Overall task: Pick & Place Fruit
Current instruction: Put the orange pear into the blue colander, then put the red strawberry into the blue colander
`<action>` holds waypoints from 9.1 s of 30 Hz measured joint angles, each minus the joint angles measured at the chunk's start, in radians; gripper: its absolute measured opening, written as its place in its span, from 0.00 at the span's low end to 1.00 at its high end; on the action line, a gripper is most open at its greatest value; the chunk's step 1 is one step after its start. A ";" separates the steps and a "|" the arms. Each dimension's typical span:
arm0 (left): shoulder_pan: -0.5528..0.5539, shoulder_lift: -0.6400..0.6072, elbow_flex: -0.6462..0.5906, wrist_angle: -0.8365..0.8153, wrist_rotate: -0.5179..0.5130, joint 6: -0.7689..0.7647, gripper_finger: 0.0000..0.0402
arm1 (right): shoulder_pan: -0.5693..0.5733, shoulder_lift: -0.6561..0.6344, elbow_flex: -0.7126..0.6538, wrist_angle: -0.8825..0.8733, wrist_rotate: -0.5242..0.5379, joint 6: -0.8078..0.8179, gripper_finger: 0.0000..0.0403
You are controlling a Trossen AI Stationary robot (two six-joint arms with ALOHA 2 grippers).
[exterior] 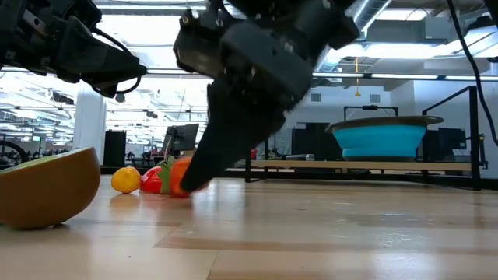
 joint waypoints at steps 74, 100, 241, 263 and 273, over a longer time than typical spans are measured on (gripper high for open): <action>0.000 0.000 0.000 0.000 0.000 0.003 0.26 | -0.891 -0.463 -0.047 -1.166 0.188 -0.041 0.45; 0.000 0.000 0.000 0.000 0.000 0.003 0.26 | -0.890 -0.472 -0.038 -1.181 0.219 -0.148 0.38; -0.117 0.000 0.000 -0.076 -0.008 -0.103 0.26 | -0.088 -0.232 -0.344 0.524 0.019 0.094 0.11; -0.117 0.000 0.000 -0.073 -0.008 -0.105 0.26 | -0.096 -0.069 -0.312 0.643 0.026 0.033 0.74; -0.117 0.000 0.000 -0.071 -0.008 -0.105 0.26 | -0.108 0.036 -0.286 0.665 0.003 0.023 0.73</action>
